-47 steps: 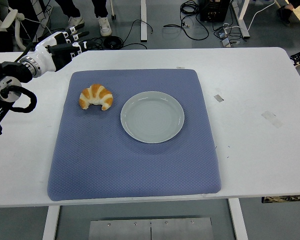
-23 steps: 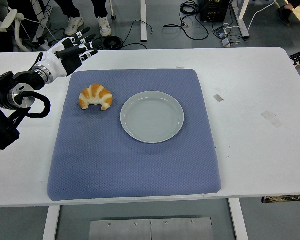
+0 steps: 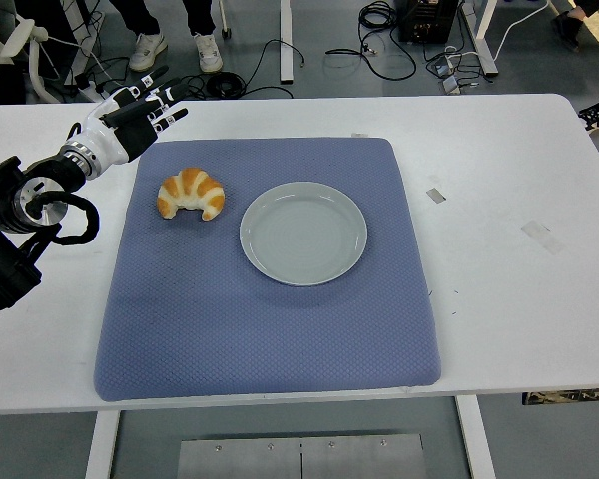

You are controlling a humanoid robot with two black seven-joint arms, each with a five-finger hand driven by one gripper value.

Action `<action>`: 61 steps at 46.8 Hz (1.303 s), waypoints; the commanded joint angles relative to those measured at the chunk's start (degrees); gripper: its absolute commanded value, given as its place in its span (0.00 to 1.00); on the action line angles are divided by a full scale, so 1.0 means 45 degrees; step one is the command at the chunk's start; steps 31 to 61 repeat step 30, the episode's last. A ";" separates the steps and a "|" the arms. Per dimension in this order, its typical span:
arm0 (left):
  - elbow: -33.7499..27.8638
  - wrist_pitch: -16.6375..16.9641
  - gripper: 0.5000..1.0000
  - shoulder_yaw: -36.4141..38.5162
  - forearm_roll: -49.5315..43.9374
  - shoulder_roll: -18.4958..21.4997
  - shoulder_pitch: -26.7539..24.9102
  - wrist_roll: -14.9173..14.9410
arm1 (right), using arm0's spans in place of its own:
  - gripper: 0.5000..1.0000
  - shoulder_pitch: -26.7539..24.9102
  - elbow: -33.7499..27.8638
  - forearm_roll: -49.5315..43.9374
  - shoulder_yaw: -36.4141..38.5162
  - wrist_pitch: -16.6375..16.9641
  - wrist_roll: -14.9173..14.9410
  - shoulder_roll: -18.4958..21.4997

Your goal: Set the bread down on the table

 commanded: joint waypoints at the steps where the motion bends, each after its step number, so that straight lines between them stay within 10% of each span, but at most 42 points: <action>1: 0.0062 0.0002 0.97 -0.0112 -0.0005 0.0001 0.0060 0.0001 | 1.00 0.0013 0.0001 -0.0005 -0.0001 -0.0019 0.0001 0.0000; 61: 0.0160 -0.0018 0.97 -0.0171 -0.0025 -0.0272 0.0255 -0.0058 | 1.00 0.0013 0.0020 -0.0005 -0.0001 -0.0019 0.0001 0.0000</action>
